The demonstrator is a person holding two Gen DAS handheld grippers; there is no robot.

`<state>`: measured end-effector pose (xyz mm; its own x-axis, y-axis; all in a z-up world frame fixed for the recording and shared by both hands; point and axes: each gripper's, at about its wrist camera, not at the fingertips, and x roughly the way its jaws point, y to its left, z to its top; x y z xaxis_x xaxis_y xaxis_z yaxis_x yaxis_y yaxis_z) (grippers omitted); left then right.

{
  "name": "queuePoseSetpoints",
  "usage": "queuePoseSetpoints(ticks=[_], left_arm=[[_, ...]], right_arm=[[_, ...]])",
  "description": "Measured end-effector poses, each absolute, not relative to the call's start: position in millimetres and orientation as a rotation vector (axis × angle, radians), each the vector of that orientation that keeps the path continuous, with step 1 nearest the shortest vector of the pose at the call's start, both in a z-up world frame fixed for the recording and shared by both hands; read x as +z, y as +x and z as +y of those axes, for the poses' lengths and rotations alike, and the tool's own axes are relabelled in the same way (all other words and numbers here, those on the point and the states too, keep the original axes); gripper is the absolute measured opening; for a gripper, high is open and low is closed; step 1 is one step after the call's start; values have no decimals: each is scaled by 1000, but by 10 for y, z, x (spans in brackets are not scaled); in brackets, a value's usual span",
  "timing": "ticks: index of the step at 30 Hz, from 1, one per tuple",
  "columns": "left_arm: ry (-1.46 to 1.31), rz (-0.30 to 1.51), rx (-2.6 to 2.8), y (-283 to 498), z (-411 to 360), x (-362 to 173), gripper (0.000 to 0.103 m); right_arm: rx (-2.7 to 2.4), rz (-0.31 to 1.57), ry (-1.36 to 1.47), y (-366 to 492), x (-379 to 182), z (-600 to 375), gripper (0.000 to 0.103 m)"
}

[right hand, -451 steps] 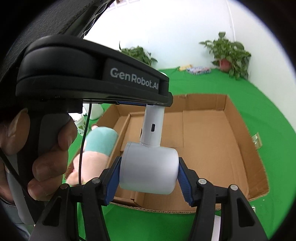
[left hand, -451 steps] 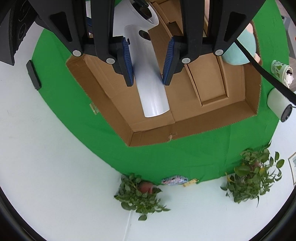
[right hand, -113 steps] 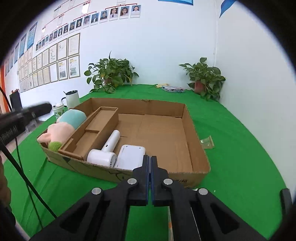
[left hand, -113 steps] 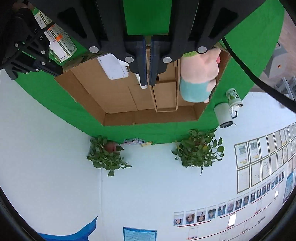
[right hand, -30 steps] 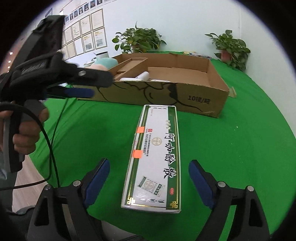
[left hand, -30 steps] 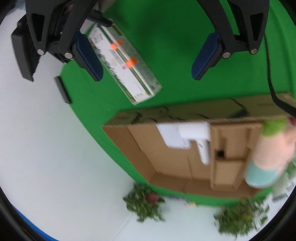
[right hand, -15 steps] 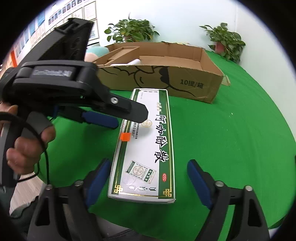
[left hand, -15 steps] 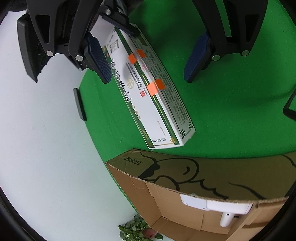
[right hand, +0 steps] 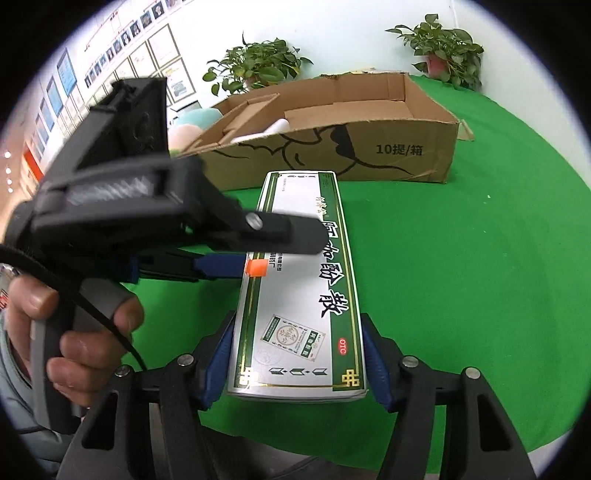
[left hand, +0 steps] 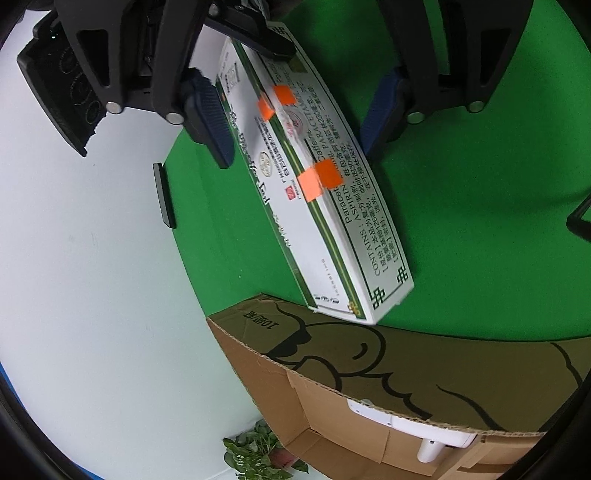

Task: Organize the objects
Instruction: 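Lift the medicine box with the right tool and carry it over the box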

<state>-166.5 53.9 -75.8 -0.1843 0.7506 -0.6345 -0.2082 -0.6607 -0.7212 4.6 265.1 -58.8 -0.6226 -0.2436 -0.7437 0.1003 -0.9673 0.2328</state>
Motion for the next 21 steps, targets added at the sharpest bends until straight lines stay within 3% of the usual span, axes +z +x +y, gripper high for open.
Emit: queuePoseSetpoints(ticks=[8, 21], left_arm=[[-1356, -652, 1944, -1690, 369, -596, 52], [-1161, -490, 2069, -1882, 290, 190, 52]], right_arm=[[-2692, -163, 1194, -20, -495, 2555, 61], [-2861, -47, 898, -117, -15, 2523, 60]])
